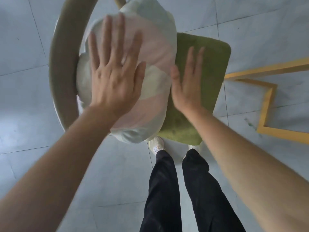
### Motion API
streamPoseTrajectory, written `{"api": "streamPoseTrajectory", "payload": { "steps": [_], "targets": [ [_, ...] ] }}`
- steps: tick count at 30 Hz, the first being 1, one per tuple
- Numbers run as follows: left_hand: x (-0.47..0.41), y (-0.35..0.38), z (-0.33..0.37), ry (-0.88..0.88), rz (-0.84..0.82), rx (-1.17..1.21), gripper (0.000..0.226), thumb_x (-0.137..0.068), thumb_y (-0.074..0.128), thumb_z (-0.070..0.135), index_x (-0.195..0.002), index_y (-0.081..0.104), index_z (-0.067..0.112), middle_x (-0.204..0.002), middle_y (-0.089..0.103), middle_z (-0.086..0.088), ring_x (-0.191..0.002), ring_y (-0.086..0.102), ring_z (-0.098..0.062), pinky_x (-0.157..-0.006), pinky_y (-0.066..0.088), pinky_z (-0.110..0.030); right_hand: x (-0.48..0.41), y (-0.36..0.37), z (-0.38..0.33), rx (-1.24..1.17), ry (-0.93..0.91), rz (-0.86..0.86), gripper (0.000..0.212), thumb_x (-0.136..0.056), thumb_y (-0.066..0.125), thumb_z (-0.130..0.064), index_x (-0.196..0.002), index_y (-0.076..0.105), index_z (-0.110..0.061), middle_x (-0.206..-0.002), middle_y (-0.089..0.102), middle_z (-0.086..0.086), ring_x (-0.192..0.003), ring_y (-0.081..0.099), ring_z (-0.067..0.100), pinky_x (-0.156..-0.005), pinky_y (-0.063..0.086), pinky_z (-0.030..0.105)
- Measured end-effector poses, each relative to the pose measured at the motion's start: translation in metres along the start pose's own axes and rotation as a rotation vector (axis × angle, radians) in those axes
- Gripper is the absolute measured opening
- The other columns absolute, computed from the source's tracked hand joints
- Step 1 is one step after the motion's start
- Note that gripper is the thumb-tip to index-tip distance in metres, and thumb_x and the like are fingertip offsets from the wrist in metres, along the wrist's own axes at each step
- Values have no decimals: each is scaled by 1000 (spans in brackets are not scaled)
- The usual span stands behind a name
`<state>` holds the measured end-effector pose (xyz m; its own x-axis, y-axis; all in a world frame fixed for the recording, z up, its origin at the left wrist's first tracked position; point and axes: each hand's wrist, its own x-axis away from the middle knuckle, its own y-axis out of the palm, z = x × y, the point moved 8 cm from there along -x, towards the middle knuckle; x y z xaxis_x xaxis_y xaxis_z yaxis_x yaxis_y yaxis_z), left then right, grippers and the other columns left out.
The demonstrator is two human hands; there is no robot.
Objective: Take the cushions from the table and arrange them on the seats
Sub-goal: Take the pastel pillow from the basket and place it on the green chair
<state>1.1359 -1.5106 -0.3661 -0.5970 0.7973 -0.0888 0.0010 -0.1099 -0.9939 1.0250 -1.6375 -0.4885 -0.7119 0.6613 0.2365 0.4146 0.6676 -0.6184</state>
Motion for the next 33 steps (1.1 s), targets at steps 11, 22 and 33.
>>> {"api": "streamPoseTrajectory", "payload": {
  "steps": [11, 22, 33],
  "targets": [
    [-60, 68, -26, 86, -415, -217, 65, -106, 23, 50, -162, 25, 17, -172, 7, -21, -159, 5, -39, -125, 1, -65, 179, 100, 44, 33, 129, -334, 95, -94, 27, -76, -163, -10, -23, -169, -24, 13, -158, -17, 22, -128, 7, 44],
    [94, 43, -1, -376, -175, -15, 63, -108, 43, 43, -163, 25, 18, -167, 13, -31, -157, 10, -46, -126, 7, -61, 124, 99, 16, 54, -162, -198, 133, -68, 75, -77, -156, 13, 2, -161, 5, 41, -155, 7, 50, -120, 29, 58],
    [115, 2, 0, -449, -416, 422, 55, -105, 52, 33, -156, 41, 17, -171, 18, -13, -157, 19, -35, -125, 22, -53, 127, -8, 12, 316, -78, -583, 81, -99, 50, -59, -162, 17, -22, -173, -4, 8, -154, 26, 30, -117, 34, 49]
  ]
}}
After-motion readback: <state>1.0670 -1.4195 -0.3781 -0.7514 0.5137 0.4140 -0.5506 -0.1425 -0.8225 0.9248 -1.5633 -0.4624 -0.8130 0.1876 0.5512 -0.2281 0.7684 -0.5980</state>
